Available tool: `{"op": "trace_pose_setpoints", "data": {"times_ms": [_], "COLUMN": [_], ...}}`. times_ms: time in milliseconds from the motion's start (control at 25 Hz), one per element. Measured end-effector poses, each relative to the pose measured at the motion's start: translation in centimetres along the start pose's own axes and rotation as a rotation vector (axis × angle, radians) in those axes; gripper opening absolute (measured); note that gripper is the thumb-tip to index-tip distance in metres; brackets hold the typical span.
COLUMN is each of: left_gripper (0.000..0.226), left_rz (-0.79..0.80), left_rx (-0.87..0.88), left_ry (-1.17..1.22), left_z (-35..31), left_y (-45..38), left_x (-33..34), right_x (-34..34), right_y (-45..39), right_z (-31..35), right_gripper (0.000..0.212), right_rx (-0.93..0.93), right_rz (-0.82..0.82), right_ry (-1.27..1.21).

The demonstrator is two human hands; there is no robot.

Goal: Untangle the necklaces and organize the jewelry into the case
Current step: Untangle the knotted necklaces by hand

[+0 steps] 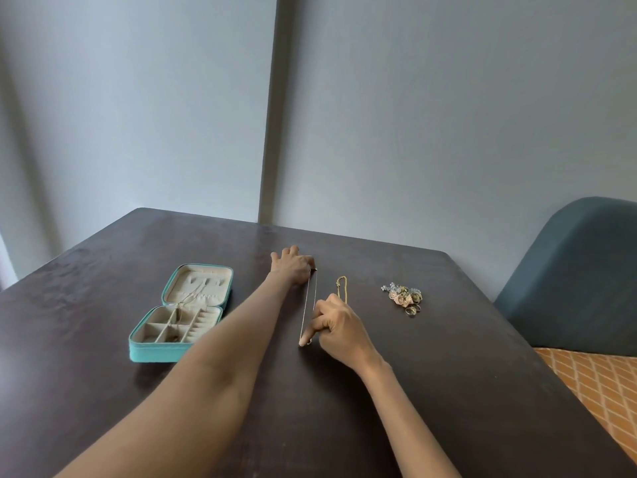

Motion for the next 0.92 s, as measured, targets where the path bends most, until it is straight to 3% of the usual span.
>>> {"op": "trace_pose_setpoints", "data": {"times_ms": [200,360,800,920], "left_gripper": [0.041,0.041,0.04,0.039], "left_rz": [-0.007,-0.006,-0.007,-0.089], "left_rx": [0.023,0.032,0.04,0.097], "left_ry": [-0.033,-0.066,-0.067,-0.005], "left_z": [0.1,-0.2,-0.4,-1.5], "left_y": [0.1,0.2,0.4,0.8], "left_x": [-0.1,-0.3,-0.5,-1.5], "right_x": [-1.2,-0.8,-0.5,-2.7], "right_y": [-0.7,-0.5,0.3,0.8], "right_z": [-2.0,-1.1,-0.6,-2.4], "right_gripper": [0.053,0.052,0.048,0.048], "right_rx": [0.104,0.048,-0.003,0.089], "right_rz": [-0.092,-0.017,-0.034,-0.179], "right_ry": [0.074,0.11,0.074,0.066]}}
Point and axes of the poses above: each hand's wrist, its own y-axis away from the middle knuckle, its own x-axis out of the palm, z = x × y, the point moved 10 cm from there along -y, towards the middle knuckle, and after that the axes turned 1 degree about z, right-handed, at the moved point
